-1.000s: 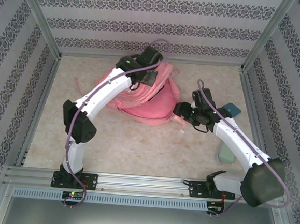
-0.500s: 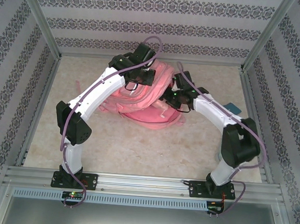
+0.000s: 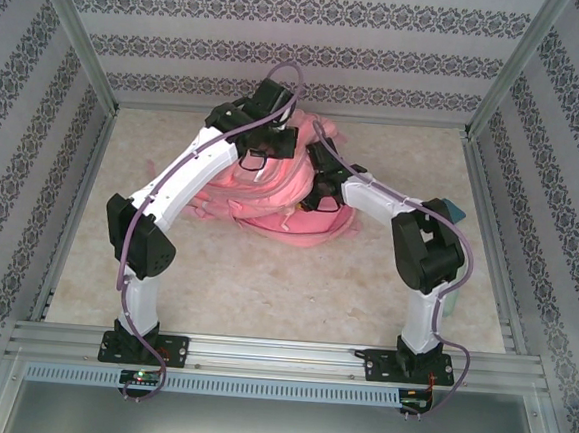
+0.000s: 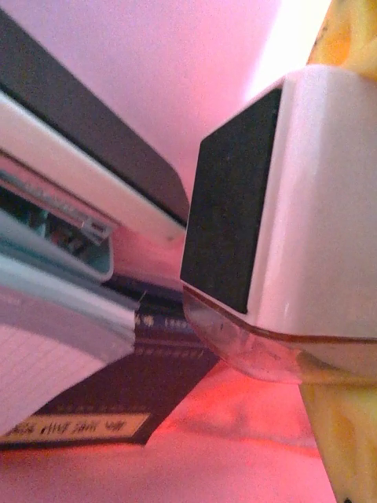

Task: Pack the student bag
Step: Place the loose stationery in the student bag.

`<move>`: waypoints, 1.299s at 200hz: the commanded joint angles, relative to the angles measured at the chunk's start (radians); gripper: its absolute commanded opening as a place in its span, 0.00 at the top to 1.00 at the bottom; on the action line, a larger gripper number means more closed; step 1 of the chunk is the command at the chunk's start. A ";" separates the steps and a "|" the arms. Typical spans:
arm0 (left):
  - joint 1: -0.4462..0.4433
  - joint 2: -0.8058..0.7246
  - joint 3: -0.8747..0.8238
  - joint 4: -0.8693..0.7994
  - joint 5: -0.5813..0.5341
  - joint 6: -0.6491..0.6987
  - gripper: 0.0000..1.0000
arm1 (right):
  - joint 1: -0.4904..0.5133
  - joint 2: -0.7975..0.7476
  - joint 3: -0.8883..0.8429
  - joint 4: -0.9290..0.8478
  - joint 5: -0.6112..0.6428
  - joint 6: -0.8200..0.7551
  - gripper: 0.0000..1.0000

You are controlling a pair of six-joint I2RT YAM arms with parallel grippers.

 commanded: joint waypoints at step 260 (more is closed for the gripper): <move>0.036 -0.064 -0.193 0.273 0.048 -0.079 1.00 | -0.483 -0.601 -0.396 -0.409 0.322 -0.311 0.02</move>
